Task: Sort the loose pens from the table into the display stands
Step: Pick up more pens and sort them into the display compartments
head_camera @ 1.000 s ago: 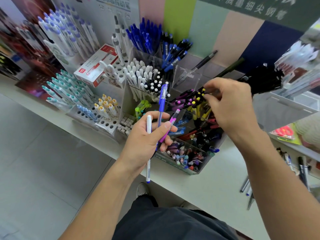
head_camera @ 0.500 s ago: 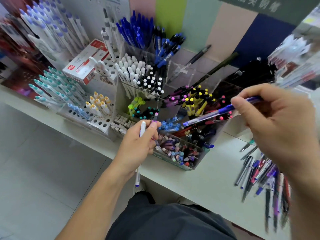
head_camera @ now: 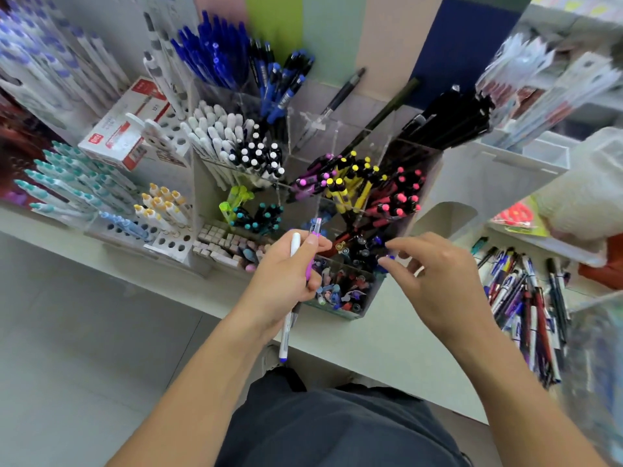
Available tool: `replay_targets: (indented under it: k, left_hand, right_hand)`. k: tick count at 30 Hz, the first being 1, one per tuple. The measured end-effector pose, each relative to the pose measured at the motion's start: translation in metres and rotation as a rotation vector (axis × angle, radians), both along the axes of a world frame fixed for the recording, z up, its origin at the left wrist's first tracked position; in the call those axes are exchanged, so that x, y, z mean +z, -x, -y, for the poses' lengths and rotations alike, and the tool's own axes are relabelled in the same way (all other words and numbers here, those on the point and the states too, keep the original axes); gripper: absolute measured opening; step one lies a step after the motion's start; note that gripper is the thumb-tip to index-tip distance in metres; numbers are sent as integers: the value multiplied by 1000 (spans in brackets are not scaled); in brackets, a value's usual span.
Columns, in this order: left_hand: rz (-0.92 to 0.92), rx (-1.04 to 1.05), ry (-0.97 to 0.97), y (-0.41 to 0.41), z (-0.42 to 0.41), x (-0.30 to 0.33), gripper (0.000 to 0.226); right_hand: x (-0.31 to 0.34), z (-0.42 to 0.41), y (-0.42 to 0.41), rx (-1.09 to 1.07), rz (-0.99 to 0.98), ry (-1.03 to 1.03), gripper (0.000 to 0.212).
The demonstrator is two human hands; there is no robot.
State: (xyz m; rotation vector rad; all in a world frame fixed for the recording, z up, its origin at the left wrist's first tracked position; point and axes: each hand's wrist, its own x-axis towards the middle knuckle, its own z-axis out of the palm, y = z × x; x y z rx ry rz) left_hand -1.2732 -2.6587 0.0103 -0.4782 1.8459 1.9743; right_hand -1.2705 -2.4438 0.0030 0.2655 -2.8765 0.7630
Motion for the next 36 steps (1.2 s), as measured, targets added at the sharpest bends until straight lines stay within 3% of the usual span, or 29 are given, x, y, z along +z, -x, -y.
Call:
replay_targets:
  k: [4,8,10,12,15,18,21,25,28,30,33,36]
  left_hand:
    - [60,15,-57,1,-8,-8,27]
    - [52,-117,-168,-3,-14,-8,24]
    - [-21,-166,-129,-5,-15,-6,23]
    - [-81,-177,-83,-6,-13,-5,20]
    - [-103,-226,-84,-4,-6,-4,13]
    - [-147,-291,2,-3,-1,3,10]
    - [-206,-211,-20,1,7,12,28]
    - [-163,70,-94,11,25,22,46]
    - [-68,147,-468,17,42,30,64]
    - [-68,159,-614,20,48,33,52]
    - [-125,176,-624,19,51,35,23]
    - [-206,162,-454,17,57,32,24]
  right_hand:
    - [-14,-3,3,27,22,0,12]
    - [-6,10,10,-26,-156,117,2]
    - [8,13,12,-87,-202,213,13]
    - [25,16,11,-117,-50,344,20]
    - [42,26,12,-58,347,518,11]
    - [44,36,16,-7,544,759,12]
    - [54,39,25,-12,405,878,11]
    - [86,40,41,-35,-95,931,9]
    - [98,55,59,1,-241,798,7]
    - [89,72,76,31,-225,520,7]
    - [69,96,96,73,-85,131,22]
    - [68,106,95,34,-107,-4,30]
